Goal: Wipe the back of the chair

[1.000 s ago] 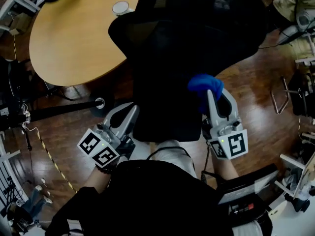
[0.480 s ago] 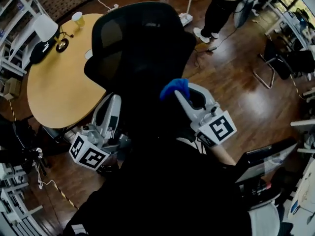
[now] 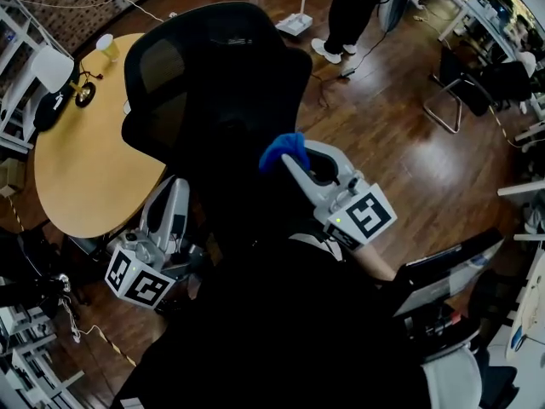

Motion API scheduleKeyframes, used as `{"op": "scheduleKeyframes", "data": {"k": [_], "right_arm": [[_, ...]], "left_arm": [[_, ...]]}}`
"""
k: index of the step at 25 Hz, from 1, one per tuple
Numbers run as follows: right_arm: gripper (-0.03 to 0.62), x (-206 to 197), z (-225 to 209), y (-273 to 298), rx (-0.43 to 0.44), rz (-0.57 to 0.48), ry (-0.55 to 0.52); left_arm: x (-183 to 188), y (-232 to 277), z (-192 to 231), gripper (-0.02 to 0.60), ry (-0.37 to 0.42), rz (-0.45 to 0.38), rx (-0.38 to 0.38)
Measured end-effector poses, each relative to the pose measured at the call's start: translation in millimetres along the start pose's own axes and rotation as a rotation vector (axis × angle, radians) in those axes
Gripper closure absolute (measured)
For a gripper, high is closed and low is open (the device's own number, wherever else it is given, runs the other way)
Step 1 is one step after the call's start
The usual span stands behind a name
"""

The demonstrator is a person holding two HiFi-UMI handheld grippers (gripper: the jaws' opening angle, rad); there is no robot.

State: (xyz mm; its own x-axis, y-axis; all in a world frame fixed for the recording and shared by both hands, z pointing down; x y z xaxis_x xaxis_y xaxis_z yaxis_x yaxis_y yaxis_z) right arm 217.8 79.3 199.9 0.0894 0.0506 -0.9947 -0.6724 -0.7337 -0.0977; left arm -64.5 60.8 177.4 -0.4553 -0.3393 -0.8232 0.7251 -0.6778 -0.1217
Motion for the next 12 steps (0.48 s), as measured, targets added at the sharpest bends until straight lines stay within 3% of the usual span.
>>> {"op": "scheduleKeyframes", "data": {"k": [6,12], "right_arm": [[0.550,8.6,5.6,-19.4,-0.002,-0.001,-0.016],[0.551,-1.8,12.0,22.3,0.071,0.019,-0.060]], "left_arm": [[-8.3,11.4,-30.0,0.575,0.038,0.028,-0.066],[6.2,-7.2,-2.0,0.575,0.046,0.006,-0.008]]}}
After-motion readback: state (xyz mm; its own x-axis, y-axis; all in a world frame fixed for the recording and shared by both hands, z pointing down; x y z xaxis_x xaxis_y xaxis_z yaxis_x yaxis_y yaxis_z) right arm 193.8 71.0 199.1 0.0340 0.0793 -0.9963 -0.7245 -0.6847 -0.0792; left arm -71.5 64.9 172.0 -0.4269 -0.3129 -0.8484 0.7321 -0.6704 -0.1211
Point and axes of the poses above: the fingertips, and each gripper's own axes: y forward along the fingers, z to its left, x out of its top, the point moved 9 cm from there along -y, backward along the fingers, and after that the axes turned 6 degrees about x, right-handed, at the moved point
